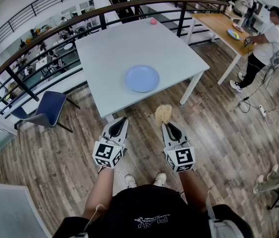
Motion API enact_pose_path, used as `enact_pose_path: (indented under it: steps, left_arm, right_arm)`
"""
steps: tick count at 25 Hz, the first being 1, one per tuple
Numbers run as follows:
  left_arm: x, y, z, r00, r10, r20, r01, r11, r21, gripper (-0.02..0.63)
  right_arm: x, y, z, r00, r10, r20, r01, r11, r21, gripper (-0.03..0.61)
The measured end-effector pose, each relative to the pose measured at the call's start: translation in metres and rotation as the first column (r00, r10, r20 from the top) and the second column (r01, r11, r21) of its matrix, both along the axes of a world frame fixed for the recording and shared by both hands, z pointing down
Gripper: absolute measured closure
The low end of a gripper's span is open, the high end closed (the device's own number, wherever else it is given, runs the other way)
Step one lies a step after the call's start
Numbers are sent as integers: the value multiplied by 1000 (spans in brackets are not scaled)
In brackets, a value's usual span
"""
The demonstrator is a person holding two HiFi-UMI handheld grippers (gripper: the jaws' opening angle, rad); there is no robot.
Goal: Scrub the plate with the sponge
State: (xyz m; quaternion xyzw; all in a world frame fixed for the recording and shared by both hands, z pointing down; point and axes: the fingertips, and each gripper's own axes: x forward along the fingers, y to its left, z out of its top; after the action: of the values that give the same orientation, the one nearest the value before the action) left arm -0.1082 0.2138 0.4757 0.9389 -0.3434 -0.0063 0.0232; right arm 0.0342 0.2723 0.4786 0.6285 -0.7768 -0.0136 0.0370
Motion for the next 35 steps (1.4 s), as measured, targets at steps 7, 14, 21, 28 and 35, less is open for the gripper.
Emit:
enact_pose_path:
  steps: [7,14,21,28,35]
  left_arm:
    - [-10,7,-3,1000,10,1,-10,1000,2,595]
    - [-24,9,-4,999,35,-10,-35,999,4,595]
    - [-54,8,-6,998,54,-17,-54,998,12,595]
    - [-65,13,-2,996,89,-21,-89,996,4,595]
    - [-64,-10,5,998,56,6,-56,998,-11,595]
  right_arm:
    - [-11,7,-1,1000,18,-3,-18,1000,-4,535]
    - [-30,9,-4,1000,8,28,-8,1000,6,534]
    - [-58,11,-10,1000,17,22,-17,1000,18,534]
    - [-73,17,-13,999,32,19,-32,999,19,534]
    - [-74,5,-14,1000,3,-18,-3,1000,26,534]
